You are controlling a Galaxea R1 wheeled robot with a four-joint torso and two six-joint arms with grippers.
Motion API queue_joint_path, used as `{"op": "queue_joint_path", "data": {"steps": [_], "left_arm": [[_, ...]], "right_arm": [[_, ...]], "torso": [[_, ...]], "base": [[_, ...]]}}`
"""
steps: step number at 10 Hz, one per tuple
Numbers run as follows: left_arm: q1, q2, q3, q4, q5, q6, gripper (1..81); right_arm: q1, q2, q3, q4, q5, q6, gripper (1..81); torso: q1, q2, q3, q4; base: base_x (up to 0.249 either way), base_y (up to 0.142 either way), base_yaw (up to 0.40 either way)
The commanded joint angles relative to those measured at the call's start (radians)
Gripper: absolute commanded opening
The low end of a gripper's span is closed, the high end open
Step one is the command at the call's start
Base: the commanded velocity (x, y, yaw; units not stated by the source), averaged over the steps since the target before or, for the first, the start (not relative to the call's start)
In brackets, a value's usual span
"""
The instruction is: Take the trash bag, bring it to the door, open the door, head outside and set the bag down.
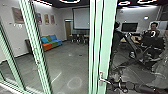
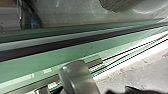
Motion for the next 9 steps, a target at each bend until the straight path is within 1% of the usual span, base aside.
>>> {"op": "queue_joint_path", "data": {"steps": [1,3,4,7,9], "left_arm": [[-0.049,-0.007,0.008,-0.005,0.056,0.001,1.0],[-0.049,-0.007,0.002,-0.006,0.056,0.002,1.0],[-0.049,-0.004,0.0,-0.005,0.056,0.002,1.0],[-0.049,-0.003,0.0,-0.002,0.058,0.002,1.0],[-0.049,-0.004,0.0,-0.002,0.058,0.002,1.0]], "right_arm": [[-0.016,0.049,-0.015,-0.023,-0.159,0.026,81.1],[-0.062,0.06,-0.015,-0.062,-0.158,0.026,81.1],[-0.078,0.068,-0.023,-0.069,-0.158,0.026,81.1],[-0.127,0.114,-0.061,-0.127,-0.159,0.026,81.1],[-0.128,0.102,-0.059,-0.133,-0.161,0.026,81.1]], "torso": [[0.0,0.0,0.0,0.0],[0.0,0.0,0.001,0.0],[0.0,0.0,0.001,0.0],[0.0,0.0,0.002,0.0],[0.0,0.0,0.002,0.0]], "base": [[0.0,0.0,0.0],[0.0,0.0,0.0],[0.0,0.0,0.0],[0.0,0.0,0.0],[0.0,0.0,0.0]]}}
